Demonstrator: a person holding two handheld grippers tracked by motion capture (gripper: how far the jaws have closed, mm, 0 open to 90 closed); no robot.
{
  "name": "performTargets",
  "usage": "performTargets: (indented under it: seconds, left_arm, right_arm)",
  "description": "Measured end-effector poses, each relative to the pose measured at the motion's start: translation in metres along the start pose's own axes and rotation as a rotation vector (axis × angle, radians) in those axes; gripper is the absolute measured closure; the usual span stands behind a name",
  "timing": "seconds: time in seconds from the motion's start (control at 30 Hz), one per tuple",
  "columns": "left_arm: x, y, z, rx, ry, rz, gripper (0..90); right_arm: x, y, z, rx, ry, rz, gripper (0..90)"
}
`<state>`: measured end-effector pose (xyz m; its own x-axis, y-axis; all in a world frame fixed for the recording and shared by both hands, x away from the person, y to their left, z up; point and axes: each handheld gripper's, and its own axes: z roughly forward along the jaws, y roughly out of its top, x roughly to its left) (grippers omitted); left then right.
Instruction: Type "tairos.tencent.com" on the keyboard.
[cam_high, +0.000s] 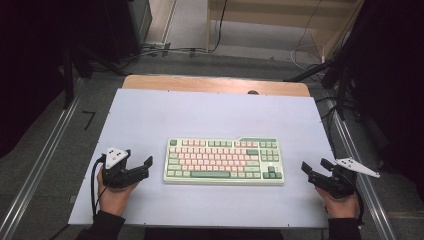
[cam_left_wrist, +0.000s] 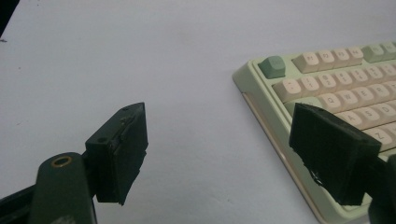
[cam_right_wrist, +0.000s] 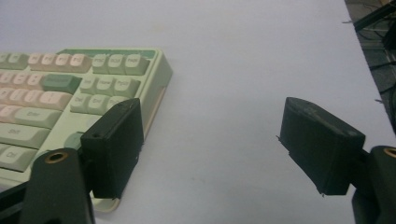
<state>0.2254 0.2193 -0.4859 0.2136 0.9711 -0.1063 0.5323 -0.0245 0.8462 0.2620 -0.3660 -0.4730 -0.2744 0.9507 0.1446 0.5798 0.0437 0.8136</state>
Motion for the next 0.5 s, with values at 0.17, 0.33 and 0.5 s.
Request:
performTargets:
  seconds: [0.17, 0.33, 0.5]
  left_arm:
    - [0.003, -0.002, -0.002, 0.006, 0.011, -0.012, 19.9]
    - [0.008, -0.003, -0.002, 0.011, 0.028, -0.024, 19.9]
    - [0.013, -0.005, 0.001, 0.023, 0.025, -0.053, 19.9]
  right_arm:
    - [-0.010, -0.004, -0.003, 0.007, -0.023, 0.020, 20.0]
    - [-0.018, -0.007, -0.007, 0.009, -0.040, 0.038, 20.1]
    - [-0.020, -0.008, -0.007, 0.012, -0.048, 0.046, 20.1]
